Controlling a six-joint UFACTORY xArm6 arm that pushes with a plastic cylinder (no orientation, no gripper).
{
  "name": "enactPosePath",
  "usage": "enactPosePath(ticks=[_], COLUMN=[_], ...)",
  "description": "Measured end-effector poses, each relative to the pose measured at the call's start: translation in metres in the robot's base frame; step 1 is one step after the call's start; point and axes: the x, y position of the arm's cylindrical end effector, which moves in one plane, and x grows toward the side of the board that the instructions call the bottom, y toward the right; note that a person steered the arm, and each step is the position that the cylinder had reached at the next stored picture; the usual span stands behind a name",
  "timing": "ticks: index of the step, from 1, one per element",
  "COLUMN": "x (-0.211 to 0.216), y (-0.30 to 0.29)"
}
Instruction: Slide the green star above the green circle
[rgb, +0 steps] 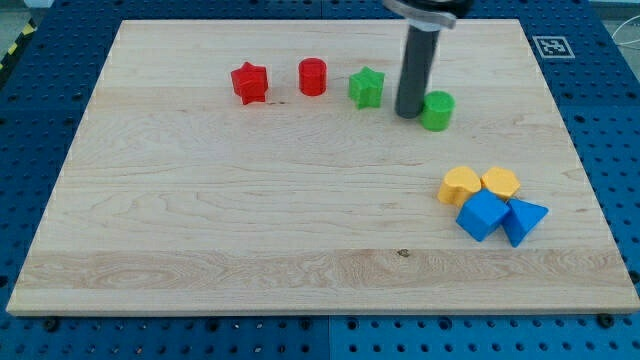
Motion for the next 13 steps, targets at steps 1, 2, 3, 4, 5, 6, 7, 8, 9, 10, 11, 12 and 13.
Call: enactPosePath(ticks=[1,2,3,4,5,6,7,8,9,10,11,12,13], x=[0.0,0.004,0.028,0.039,0.018,-0.004,-0.019,-0.027,-0.03,-0.03,-0.03,-0.051,-0.083], y=[0.033,0.033,0.0,-0.052,-0.097,-0.119,-0.114,-0.078,-0.034,-0.002,-0.02,-0.055,-0.059])
